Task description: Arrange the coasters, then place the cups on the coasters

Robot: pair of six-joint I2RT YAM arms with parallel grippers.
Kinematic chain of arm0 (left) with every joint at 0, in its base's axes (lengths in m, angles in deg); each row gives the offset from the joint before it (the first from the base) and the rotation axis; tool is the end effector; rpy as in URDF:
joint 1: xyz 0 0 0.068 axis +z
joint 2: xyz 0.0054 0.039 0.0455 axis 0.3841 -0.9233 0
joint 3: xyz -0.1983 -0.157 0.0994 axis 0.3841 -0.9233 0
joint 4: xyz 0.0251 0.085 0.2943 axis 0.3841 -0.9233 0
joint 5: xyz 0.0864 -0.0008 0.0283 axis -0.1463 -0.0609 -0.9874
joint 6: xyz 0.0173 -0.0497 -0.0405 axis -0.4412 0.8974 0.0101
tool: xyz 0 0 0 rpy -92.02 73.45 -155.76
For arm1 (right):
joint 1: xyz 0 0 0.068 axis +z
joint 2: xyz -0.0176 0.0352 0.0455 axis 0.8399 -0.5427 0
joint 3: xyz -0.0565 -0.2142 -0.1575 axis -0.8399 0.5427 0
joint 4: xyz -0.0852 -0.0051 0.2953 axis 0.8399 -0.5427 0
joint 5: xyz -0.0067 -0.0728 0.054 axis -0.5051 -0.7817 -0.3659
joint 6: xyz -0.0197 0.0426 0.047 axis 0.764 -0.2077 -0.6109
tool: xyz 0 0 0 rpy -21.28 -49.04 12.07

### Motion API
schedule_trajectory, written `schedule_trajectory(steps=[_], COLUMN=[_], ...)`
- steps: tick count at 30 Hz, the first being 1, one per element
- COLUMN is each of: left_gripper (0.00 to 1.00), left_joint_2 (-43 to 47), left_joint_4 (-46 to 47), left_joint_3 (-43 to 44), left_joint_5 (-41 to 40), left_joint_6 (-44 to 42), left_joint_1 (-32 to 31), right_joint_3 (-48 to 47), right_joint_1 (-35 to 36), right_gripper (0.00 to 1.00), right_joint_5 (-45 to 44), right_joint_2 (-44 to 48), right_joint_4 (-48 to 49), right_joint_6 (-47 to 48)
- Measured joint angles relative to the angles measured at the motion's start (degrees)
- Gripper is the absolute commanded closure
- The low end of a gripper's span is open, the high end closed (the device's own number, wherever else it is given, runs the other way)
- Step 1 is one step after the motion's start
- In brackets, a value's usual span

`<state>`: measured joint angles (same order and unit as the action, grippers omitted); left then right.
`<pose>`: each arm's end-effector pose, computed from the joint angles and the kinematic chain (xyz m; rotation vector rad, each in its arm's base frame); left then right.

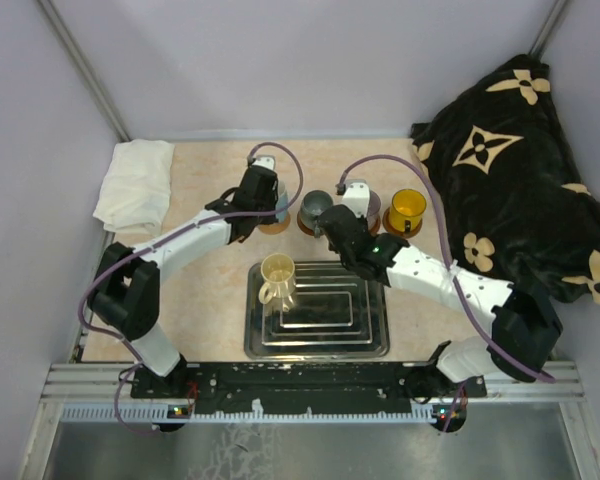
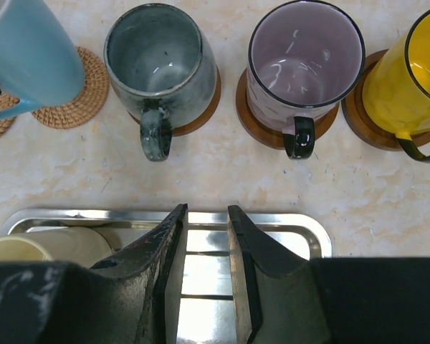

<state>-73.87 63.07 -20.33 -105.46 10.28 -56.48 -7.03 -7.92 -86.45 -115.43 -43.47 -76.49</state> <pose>0.3680 -0.2264 0.2178 0.1410 2.2254 -0.1121 0.2545 0.2459 0.2510 0.0018 2.1122 0.0849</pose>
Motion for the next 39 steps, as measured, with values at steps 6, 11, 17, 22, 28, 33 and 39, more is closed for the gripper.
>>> schedule_trajectory(steps=[6,11,17,22,28,33,39], left_gripper=[1.00,1.00,1.00,1.00,1.00,1.00,1.00], left_joint_2=[-2.25,-3.61,-3.72,-3.74,-4.15,-4.52,-4.55], left_joint_4=[0.07,-0.46,-0.63,-0.66,-0.52,-0.48,-0.39], left_joint_3=[1.01,1.01,1.01,1.01,1.01,1.01,1.01], left_joint_5=[-3.96,-6.69,-9.77,-10.21,-10.27,-10.25,-10.25], left_joint_6=[-0.42,-0.63,-0.33,0.26,0.52,0.70,1.75], left_joint_1=[-2.80,-3.32,-3.30,-3.32,-3.32,-3.32,-3.32], right_joint_3=[0.66,1.75,2.16,2.16,2.16,2.16,2.16], right_joint_1=[0.00,0.00,0.00,0.00,0.00,0.00,0.00], right_gripper=[0.70,0.70,0.70,0.70,0.70,0.70,0.70], right_joint_5=[0.04,0.09,1.07,1.68,1.84,2.01,2.62], right_joint_2=[1.07,1.79,1.86,1.86,1.86,1.86,1.86], right_joint_4=[0.87,1.36,1.31,1.33,1.33,1.33,1.33], right_joint_6=[0.33,0.39,0.20,-0.07,-0.07,-0.07,-0.07])
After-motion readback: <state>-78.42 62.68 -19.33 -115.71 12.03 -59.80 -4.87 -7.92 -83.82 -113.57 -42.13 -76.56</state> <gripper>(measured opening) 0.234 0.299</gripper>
